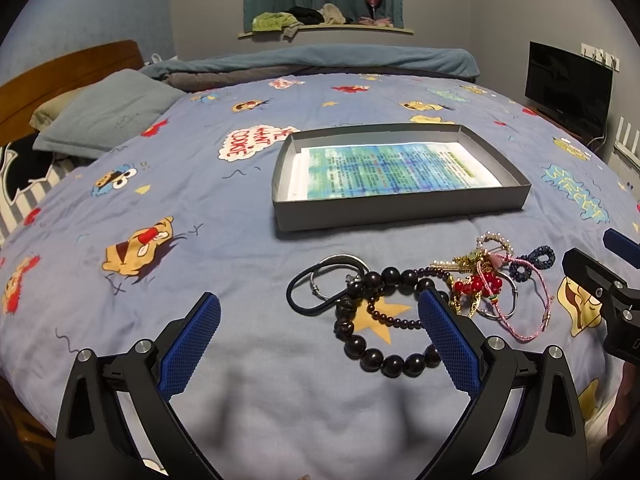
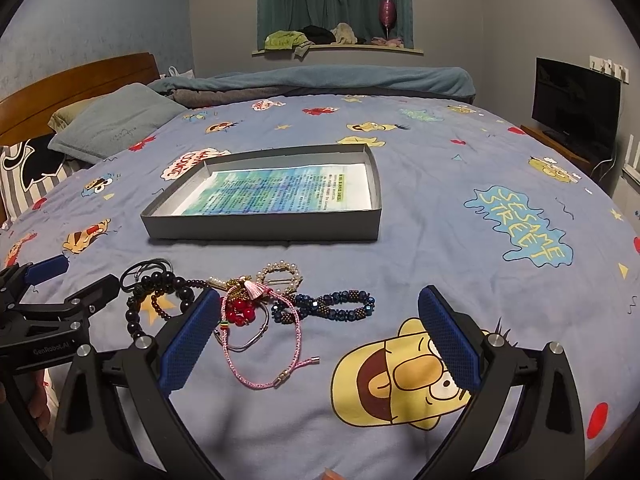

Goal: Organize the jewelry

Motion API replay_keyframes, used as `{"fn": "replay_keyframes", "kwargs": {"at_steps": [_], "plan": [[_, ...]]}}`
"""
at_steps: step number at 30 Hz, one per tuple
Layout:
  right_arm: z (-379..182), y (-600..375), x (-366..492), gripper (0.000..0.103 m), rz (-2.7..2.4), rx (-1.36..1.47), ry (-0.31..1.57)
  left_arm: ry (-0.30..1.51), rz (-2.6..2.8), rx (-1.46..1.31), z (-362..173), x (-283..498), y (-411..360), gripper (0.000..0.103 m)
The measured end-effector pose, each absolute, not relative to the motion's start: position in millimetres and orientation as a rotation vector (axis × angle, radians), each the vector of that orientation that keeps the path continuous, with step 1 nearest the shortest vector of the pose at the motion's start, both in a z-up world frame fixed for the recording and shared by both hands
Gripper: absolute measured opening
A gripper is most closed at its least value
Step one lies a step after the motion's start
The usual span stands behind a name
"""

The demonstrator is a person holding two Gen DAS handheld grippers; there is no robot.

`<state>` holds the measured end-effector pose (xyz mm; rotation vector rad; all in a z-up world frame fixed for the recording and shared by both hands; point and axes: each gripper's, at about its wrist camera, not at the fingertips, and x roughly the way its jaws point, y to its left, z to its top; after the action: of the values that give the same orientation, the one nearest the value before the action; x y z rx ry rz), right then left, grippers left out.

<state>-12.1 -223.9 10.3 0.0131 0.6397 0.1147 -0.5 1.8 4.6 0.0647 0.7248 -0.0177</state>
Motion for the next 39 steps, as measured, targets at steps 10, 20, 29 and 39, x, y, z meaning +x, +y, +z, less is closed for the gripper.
{"fn": "replay_keyframes", "kwargs": {"at_steps": [10, 20, 29, 39], "plan": [[10.7, -224.0, -13.0, 0.098, 0.113, 0.016, 0.635, 0.728, -0.017, 0.068, 3.8, 0.4, -1.3, 0.098], [10.4, -224.7, -12.7, 0.098, 0.115, 0.016, 0.64, 0.727, -0.017, 0.068, 3.5, 0.3, -1.3, 0.098], [10.7, -225.1, -12.9, 0.098, 0.116, 0.016, 0.638, 0.727, -0.018, 0.068, 3.5, 0.3, -1.2, 0.098], [10.3, -224.9, -12.4, 0.098, 0.114, 0.011, 0.644, 0.727, -0.018, 0.067, 3.4, 0.3, -0.8, 0.098]]}}
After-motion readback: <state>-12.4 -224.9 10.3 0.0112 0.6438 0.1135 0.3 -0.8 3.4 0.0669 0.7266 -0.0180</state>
